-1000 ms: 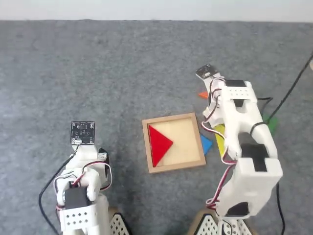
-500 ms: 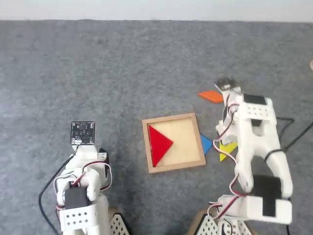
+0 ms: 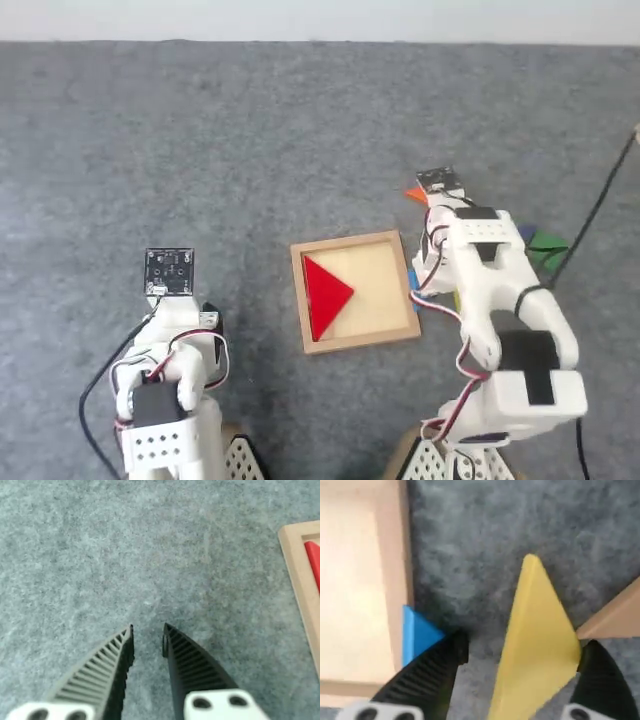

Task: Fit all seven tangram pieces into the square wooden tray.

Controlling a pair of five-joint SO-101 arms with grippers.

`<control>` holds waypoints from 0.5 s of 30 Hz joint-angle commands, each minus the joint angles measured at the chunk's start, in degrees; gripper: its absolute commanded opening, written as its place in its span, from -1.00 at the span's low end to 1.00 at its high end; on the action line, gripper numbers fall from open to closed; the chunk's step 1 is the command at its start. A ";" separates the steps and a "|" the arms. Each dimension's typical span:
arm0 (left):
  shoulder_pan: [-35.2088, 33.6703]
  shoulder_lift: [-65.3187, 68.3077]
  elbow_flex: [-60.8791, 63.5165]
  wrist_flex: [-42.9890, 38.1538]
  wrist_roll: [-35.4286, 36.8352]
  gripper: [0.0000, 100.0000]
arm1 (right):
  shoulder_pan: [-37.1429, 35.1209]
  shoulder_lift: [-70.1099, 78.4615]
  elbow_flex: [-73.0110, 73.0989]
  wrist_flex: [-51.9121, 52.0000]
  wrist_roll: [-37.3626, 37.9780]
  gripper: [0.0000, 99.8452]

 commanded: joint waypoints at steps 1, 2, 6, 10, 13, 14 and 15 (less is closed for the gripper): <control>-0.18 -1.14 -0.75 0.18 -0.09 -0.81 | 1.45 0.48 -2.11 -0.57 -0.62 -0.40; -0.18 -1.14 -0.75 0.18 -0.09 -0.81 | 1.63 0.48 -2.11 -0.57 -0.62 -0.43; -0.18 -1.14 -0.75 0.18 -0.09 -0.81 | 1.54 0.48 -2.11 -0.48 -0.62 -0.57; -0.18 -1.14 -0.75 0.18 -0.09 -0.81 | 1.45 0.48 -2.11 -0.40 -0.62 -0.75; -0.18 -1.14 -0.75 0.18 -0.09 -0.81 | 1.63 0.48 -2.11 0.66 -0.62 -0.86; -0.18 -1.14 -0.75 0.18 -0.09 -0.81 | 1.63 0.48 -2.11 1.27 -0.62 -0.87; -0.18 -1.14 -0.75 0.18 -0.09 -0.81 | 1.71 0.40 -2.11 2.07 -0.62 -0.87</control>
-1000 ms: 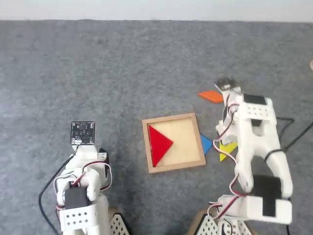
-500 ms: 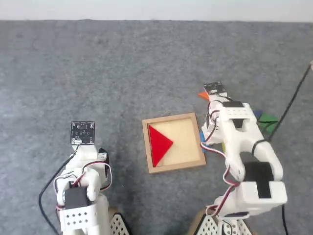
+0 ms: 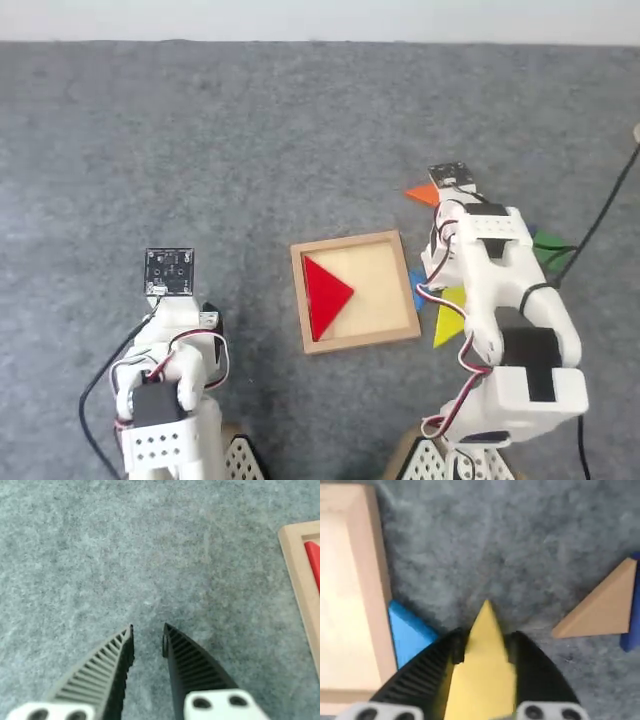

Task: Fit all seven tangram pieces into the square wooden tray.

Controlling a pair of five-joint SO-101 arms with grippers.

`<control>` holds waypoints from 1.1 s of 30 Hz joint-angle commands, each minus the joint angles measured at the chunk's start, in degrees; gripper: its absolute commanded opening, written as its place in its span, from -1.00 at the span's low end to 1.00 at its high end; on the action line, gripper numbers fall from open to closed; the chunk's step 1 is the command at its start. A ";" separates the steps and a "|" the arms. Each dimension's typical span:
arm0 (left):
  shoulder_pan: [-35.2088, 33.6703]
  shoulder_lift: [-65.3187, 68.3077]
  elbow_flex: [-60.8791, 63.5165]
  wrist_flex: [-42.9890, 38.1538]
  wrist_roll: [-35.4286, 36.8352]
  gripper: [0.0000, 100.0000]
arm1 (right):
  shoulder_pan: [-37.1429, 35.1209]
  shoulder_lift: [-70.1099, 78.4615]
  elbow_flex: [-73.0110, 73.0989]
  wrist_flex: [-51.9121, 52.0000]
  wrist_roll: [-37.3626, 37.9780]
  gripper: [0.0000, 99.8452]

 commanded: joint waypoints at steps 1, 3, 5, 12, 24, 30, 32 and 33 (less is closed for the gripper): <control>-0.18 -1.14 -0.75 0.18 -0.09 -0.81 | 0.31 -0.04 -0.79 2.86 -0.62 -0.85; -0.18 -1.14 -0.75 0.18 -0.09 -0.81 | 1.27 -1.45 -0.97 3.74 -0.70 -0.77; -0.18 -1.14 -0.75 0.18 -0.09 -0.81 | 2.33 -4.53 -0.79 4.26 -0.70 -0.66; -0.18 -1.14 -0.75 0.18 -0.09 -0.81 | -0.48 -24.92 10.46 7.60 -0.70 -0.54; -0.18 -1.14 -0.75 0.18 -0.09 -0.81 | 4.18 -25.71 20.57 10.77 13.01 -0.53; -0.18 -1.14 -0.75 0.18 -0.09 -0.81 | 4.70 -9.27 14.68 7.16 13.71 -0.53; -0.18 -1.14 -0.75 0.18 -0.09 -0.81 | 5.49 -3.65 10.64 6.73 13.54 -0.53; -0.18 -1.14 -0.75 0.18 -0.09 -0.81 | 6.02 -1.45 8.26 7.25 13.27 -0.53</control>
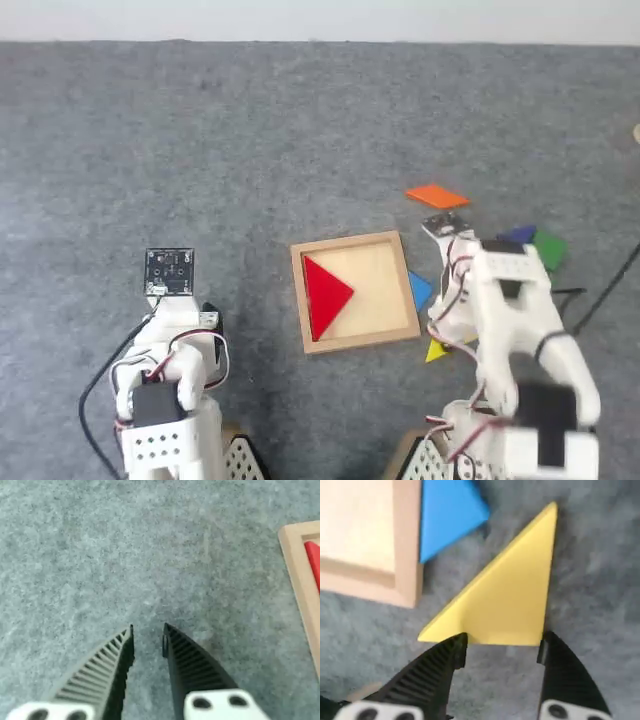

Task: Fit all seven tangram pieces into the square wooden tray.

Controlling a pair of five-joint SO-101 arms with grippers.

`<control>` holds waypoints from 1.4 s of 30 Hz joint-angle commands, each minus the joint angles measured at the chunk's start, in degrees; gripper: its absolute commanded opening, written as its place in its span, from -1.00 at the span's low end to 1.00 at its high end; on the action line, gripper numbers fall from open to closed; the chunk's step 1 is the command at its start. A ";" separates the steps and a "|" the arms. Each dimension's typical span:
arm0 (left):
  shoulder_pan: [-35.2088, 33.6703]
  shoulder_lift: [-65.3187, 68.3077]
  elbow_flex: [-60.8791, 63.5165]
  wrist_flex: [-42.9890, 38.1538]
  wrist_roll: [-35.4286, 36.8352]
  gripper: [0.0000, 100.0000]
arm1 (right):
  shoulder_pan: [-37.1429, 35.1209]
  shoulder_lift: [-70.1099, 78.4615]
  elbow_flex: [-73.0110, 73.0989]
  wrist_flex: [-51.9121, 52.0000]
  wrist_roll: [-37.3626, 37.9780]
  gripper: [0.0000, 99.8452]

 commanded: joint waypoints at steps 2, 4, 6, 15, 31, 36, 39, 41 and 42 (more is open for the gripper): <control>-0.18 -1.14 -0.75 0.18 -0.09 -0.81 | 2.42 12.00 -10.02 -1.27 -1.32 -0.53; -0.18 -1.14 -0.75 0.18 -0.09 -0.81 | 2.77 13.93 -13.54 -1.45 -1.93 -0.54; -0.18 -1.14 -0.75 0.18 -0.09 -0.81 | 2.42 14.55 -15.65 -1.89 -1.93 -0.54; -0.18 -1.14 -0.75 0.18 -0.09 -0.81 | 2.42 1.89 -9.49 -8.48 -2.02 -0.54; -0.18 -1.14 -0.75 0.18 -0.09 -0.81 | -3.21 -23.69 8.35 5.93 4.48 -0.53; -0.18 -1.14 -0.75 0.18 -0.09 -0.81 | -3.21 -10.95 4.92 5.85 4.66 -0.54; -0.18 -1.14 -0.75 0.18 -0.09 -0.81 | -3.21 -3.38 1.93 3.21 4.22 -0.54; -0.18 -1.14 -0.75 0.18 -0.09 -0.81 | -3.21 1.36 -0.70 0.84 3.43 -0.54; -0.18 -1.14 -0.75 0.18 -0.09 -0.81 | -3.21 3.38 -2.20 -0.13 2.37 -0.54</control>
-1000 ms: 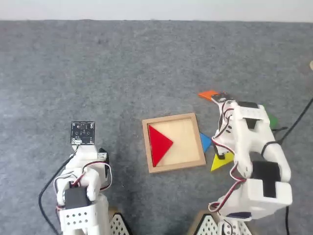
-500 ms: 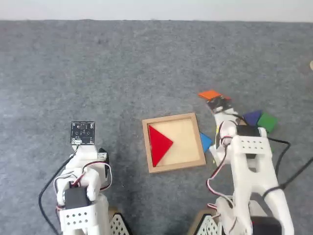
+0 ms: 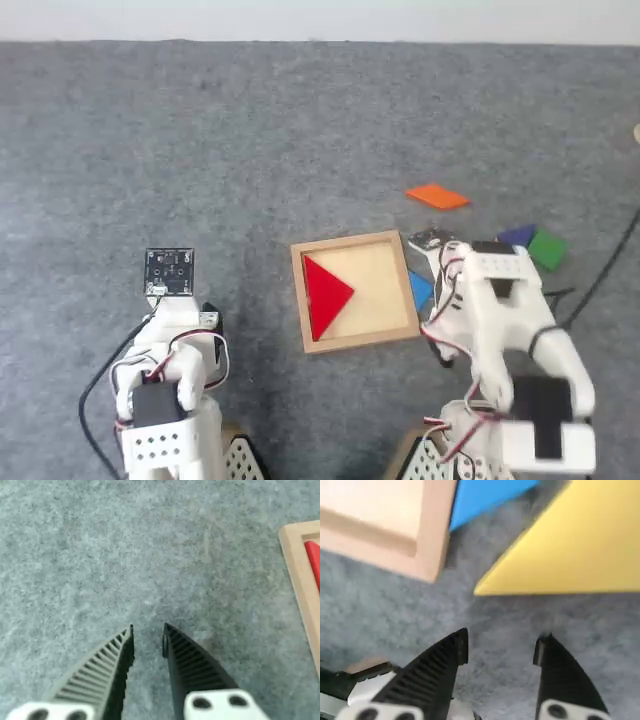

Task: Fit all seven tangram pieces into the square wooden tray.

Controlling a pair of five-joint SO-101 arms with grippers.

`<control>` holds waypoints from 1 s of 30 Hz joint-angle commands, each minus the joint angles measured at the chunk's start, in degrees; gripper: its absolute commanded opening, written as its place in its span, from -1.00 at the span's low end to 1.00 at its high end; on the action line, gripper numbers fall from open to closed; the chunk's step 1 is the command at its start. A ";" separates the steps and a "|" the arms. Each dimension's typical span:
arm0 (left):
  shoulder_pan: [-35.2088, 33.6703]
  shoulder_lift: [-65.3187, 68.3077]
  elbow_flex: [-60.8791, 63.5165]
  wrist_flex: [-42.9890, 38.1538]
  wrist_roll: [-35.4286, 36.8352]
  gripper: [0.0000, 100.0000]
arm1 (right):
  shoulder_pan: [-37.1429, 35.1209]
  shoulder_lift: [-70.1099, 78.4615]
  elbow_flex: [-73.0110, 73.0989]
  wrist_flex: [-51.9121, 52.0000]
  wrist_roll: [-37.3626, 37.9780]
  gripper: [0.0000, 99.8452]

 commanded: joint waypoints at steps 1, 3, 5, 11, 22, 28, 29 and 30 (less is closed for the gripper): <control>-0.18 -1.14 -0.75 0.18 -0.09 -0.81 | -0.31 6.64 -6.77 -4.18 -2.02 -0.54; -0.18 -1.14 -0.75 0.18 -0.09 -0.81 | -0.31 9.71 -10.29 -5.49 -2.81 -0.54; -0.18 -1.14 -0.75 0.18 -0.09 -0.81 | -0.31 12.09 -13.80 -6.81 -2.90 -0.54; -0.18 -1.14 -0.75 0.18 -0.09 -0.81 | -0.31 13.41 -21.45 -7.96 -2.99 -0.54; -0.18 -1.14 -0.75 0.18 -0.09 -0.81 | -1.36 13.32 -24.18 -4.70 -2.46 -0.54; -0.18 -1.14 -0.75 0.18 -0.09 -0.81 | -1.63 13.32 -18.64 -2.59 2.73 -0.54; -0.18 -1.14 -0.75 0.18 -0.09 -0.81 | -1.45 13.32 -17.76 -1.80 4.22 -0.54; -0.18 -1.14 -0.75 0.18 -0.09 -0.81 | -1.27 13.32 -17.05 -0.66 5.80 -0.54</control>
